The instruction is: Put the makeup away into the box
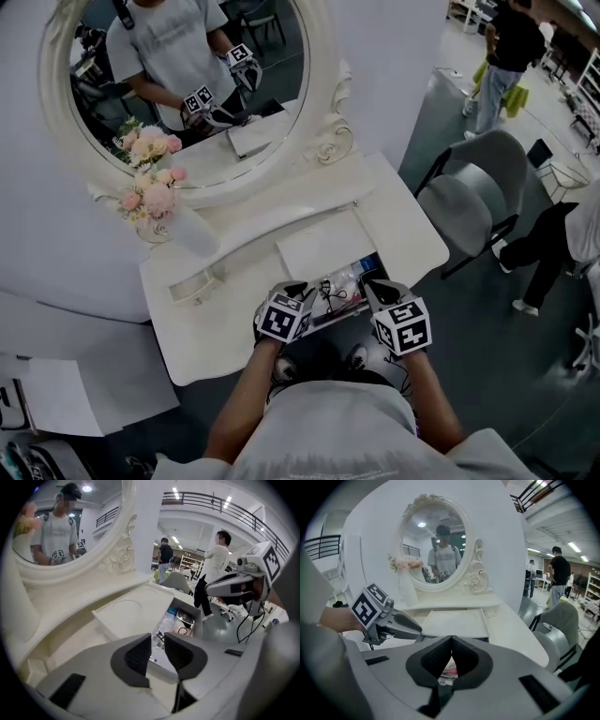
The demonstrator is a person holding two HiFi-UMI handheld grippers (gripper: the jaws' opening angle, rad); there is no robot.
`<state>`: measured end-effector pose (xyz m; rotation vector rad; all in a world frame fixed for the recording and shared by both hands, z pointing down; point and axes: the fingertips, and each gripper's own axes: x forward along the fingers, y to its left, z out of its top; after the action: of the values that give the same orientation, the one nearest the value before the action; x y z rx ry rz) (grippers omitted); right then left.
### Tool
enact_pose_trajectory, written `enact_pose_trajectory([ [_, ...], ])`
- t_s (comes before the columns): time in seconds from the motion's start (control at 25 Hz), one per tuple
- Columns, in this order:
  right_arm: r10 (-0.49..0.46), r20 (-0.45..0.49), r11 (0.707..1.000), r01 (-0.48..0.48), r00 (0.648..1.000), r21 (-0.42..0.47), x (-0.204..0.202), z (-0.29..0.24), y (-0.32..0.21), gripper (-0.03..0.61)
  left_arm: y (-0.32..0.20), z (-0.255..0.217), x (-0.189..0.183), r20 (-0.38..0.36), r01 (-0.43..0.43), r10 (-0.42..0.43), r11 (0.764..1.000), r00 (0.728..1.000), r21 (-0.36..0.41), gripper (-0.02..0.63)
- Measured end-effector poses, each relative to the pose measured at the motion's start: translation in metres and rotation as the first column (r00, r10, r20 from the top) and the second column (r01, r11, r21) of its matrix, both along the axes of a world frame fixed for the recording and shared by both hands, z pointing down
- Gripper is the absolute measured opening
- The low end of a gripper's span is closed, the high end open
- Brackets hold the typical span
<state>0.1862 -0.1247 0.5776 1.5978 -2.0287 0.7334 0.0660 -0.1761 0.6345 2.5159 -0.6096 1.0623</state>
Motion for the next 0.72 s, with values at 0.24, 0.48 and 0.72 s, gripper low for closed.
enact_pose_trajectory([
  [0.24, -0.056, -0.028, 0.994, 0.059, 0.998, 0.090, -0.022, -0.044, -0.029, 0.002, -0.025, -0.054, -0.042, -0.076, 0.096, -0.088, 0.989, 0.993, 0.109, 0.038],
  [0.48, -0.148, -0.067, 0.971, 0.158, 0.987, 0.177, -0.059, -0.096, -0.056, 0.002, -0.048, -0.121, -0.092, -0.175, 0.219, -0.180, 0.947, 0.968, 0.237, -0.006],
  [0.72, -0.220, -0.094, 0.937, 0.237, 0.971, 0.258, -0.094, -0.145, -0.078, 0.002, -0.064, -0.189, -0.129, -0.234, 0.308, -0.231, 0.870, 0.944, 0.385, -0.006],
])
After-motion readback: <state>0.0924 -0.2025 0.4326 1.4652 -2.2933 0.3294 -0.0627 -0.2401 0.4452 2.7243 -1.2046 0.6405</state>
